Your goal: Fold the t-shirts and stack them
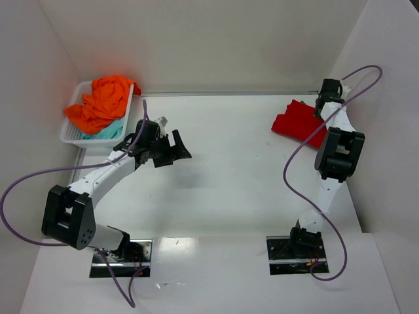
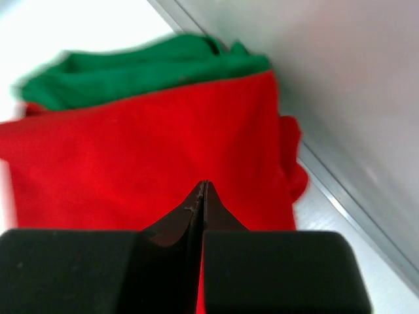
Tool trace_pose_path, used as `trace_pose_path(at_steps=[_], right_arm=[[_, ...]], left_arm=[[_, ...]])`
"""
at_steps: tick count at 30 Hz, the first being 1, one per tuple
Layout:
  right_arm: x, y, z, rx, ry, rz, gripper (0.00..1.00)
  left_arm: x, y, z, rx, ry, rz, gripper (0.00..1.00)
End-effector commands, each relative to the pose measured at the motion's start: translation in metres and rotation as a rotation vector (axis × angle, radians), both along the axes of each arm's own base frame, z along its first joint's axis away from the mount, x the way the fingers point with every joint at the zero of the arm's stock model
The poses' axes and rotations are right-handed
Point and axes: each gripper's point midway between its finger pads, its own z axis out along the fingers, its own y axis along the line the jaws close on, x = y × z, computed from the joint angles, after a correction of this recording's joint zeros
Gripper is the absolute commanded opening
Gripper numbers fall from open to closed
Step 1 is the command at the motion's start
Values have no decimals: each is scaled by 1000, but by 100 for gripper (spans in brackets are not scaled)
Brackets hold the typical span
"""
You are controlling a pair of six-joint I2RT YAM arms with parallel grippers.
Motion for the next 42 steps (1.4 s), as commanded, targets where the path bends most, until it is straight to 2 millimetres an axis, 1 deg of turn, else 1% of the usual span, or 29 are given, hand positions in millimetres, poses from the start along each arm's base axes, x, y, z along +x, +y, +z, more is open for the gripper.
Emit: trace_pose_path(at_steps=[1, 4, 5, 8, 10, 12, 13, 14, 16, 17, 19, 20, 21, 23, 24, 26, 27, 28, 29, 30, 31, 32, 33, 34, 35, 36, 38, 41, 42], right_arm=[[3, -16, -22, -130, 91, -84, 0], [-4, -22, -48, -174, 171, -126, 0], [-5, -19, -54, -181, 194, -124, 0], [-11, -23, -56, -228, 228, -158, 2], [-8, -14, -55, -249, 235, -141, 12], [-4, -6, -37, -265, 209, -128, 30], [-1, 1, -28, -276, 193, -121, 37], [1, 6, -8, -286, 161, -111, 51], [3, 21, 13, -281, 123, -81, 70], [5, 30, 42, -270, 63, -51, 85], [2, 50, 63, -261, 25, 0, 99], [1, 60, 76, -247, -5, 27, 100], [-7, 68, 102, -252, -50, 47, 100], [-16, 84, 123, -223, -89, 81, 100], [-24, 94, 144, -209, -132, 81, 100], [-39, 115, 155, -191, -151, 123, 100], [-50, 120, 146, -181, -148, 127, 100], [-65, 124, 178, -149, -256, 109, 100], [-73, 133, 183, -119, -290, 131, 100], [-85, 138, 171, -83, -280, 139, 100], [-100, 148, 191, -31, -354, 162, 100], [-108, 152, 193, -6, -373, 169, 100], [-119, 155, 180, 17, -357, 174, 100], [-126, 160, 178, 41, -364, 192, 100], [-144, 162, 191, 53, -415, 198, 100], [-154, 165, 173, 64, -390, 209, 100], [-177, 171, 169, 85, -417, 243, 100], [-191, 183, 166, 124, -436, 300, 100], [-197, 187, 172, 138, -464, 312, 100]], left_arm=[[13, 1, 10, 1, -32, 12, 100], [14, 5, 5, 7, -13, 21, 100], [13, 4, 6, 0, -10, 13, 100], [17, 6, 7, -1, -12, 22, 100], [19, 5, 14, -6, -29, 22, 100], [19, 5, 14, -6, -29, 22, 100], [17, 4, 22, -19, -49, 16, 100], [17, 4, 22, -19, -49, 16, 100], [13, 5, 36, -29, -81, 16, 100], [13, 6, 40, -27, -98, 10, 100], [9, 7, 56, -41, -142, 10, 100], [7, 6, 62, -51, -155, 3, 100], [4, 6, 72, -65, -181, -4, 100], [1, 7, 82, -66, -215, -12, 100], [-2, 8, 91, -67, -249, -19, 100], [-4, 11, 100, -55, -290, -25, 100], [-7, 12, 106, -54, -316, -31, 100], [-7, 16, 111, -32, -332, -28, 100], [-7, 17, 113, -23, -340, -36, 100], [-7, 19, 124, -12, -372, -34, 100], [-8, 23, 122, 18, -366, -38, 100], [-8, 28, 128, 41, -388, -22, 100], [-9, 31, 133, 52, -413, -22, 100], [-12, 35, 135, 78, -419, -23, 100], [-12, 41, 135, 104, -425, -3, 100], [-15, 42, 141, 108, -450, -9, 100], [-20, 49, 144, 148, -454, -11, 100], [-28, 53, 149, 162, -475, -24, 100], [-32, 54, 147, 169, -483, -30, 100]])
